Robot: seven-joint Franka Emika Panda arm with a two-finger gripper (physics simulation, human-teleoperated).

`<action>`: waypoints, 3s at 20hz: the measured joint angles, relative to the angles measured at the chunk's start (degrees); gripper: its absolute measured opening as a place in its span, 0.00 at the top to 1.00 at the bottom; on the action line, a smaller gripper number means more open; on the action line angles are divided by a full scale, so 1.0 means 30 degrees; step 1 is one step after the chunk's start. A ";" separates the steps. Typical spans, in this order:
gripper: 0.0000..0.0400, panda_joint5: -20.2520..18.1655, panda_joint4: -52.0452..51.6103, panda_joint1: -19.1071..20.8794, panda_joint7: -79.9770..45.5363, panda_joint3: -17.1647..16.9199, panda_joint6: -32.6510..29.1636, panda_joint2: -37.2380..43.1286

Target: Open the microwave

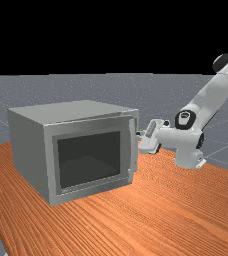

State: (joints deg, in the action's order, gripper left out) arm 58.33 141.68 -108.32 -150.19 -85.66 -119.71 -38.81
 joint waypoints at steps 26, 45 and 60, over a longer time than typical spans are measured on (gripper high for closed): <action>0.81 -0.5753 -0.5847 0.0329 -0.5271 0.1068 0.4685 -0.3151; 1.00 -0.2334 -0.1544 -0.2780 -0.1926 -0.8347 -0.2242 0.0167; 0.96 -0.1831 -0.1628 -0.2705 0.0402 -0.9458 -0.6380 0.2265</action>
State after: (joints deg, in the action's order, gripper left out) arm 52.84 136.79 -116.43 -148.98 -114.04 -138.85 -32.01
